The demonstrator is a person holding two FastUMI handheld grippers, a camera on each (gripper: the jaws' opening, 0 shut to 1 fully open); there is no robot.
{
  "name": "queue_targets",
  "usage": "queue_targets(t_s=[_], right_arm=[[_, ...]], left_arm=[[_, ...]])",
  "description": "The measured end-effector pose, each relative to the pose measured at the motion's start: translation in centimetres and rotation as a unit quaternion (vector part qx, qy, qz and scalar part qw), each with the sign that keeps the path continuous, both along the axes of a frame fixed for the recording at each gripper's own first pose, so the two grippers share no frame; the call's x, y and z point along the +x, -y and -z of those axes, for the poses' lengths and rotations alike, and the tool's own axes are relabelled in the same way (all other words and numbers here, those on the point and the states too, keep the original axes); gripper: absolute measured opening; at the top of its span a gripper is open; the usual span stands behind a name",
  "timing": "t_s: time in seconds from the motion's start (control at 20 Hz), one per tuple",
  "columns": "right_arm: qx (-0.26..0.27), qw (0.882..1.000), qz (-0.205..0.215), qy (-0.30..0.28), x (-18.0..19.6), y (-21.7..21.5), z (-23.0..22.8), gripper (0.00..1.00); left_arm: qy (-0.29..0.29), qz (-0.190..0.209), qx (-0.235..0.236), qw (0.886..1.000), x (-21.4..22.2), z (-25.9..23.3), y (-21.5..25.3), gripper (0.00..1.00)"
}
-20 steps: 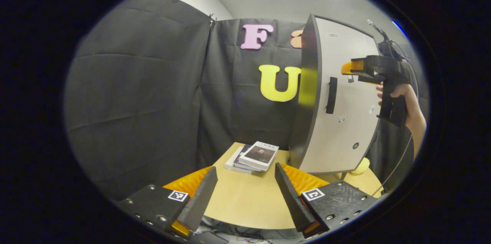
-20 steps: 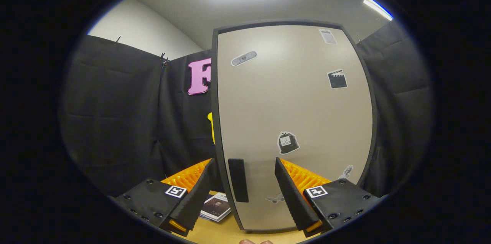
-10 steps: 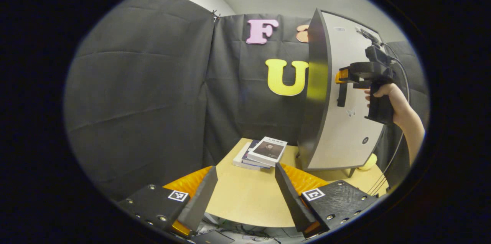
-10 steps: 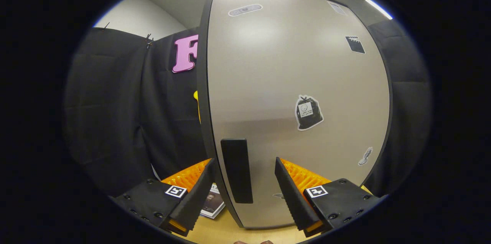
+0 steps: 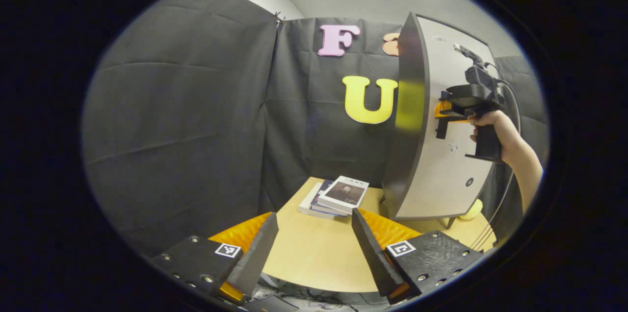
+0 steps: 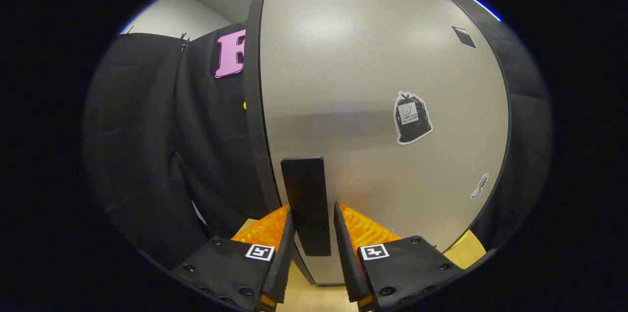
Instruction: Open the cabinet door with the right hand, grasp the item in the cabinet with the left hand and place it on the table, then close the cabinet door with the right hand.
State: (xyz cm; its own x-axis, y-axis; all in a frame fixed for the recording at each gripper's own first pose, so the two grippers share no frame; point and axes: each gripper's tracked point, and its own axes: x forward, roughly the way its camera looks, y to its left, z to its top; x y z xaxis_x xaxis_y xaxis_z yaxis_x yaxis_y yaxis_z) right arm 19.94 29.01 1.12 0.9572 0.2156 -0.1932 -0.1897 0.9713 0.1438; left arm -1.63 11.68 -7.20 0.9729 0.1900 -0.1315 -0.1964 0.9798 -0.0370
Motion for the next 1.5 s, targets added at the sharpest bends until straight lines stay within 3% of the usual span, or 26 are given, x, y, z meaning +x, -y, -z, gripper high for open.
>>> queue_targets(t_s=[0.05,0.15,0.25,0.3,0.4,0.65,1.15,1.5], right_arm=[[0.0,1.0,-0.001,0.002,0.6,0.1,0.2,0.39],[-0.027,1.0,0.003,0.013,0.3,0.2,0.2,0.33],[-0.03,0.999,0.015,0.013,0.4,0.2,0.3,0.33],[-0.029,0.999,0.014,0.012,0.3,0.1,0.3,0.28],[-0.031,0.999,0.004,0.013,0.3,0.1,0.2,0.28],[-0.04,0.999,-0.021,0.02,-0.2,0.1,0.3,0.14],[-0.042,0.997,-0.066,0.02,-5.5,2.1,0.2,0.13],[-0.047,0.994,-0.097,0.029,-7.0,2.9,0.2,0.14]], left_arm=[[0.0,0.001,0.002,1.0,-0.1,0.0,0.0,0.92],[-0.003,0.0,0.005,1.0,-0.4,0.2,0.0,0.92],[-0.006,-0.003,0.007,1.0,-0.8,0.3,-0.1,0.92],[-0.006,-0.004,0.007,1.0,-1.1,0.4,-0.2,0.92],[-0.004,-0.008,0.005,1.0,-1.7,0.3,-0.2,0.92],[-0.011,-0.016,0.001,1.0,-2.9,1.0,-0.3,0.92],[-0.006,-0.009,0.013,1.0,-4.3,0.1,1.9,0.92],[-0.006,0.006,0.021,1.0,-5.2,-0.4,4.7,0.92]])
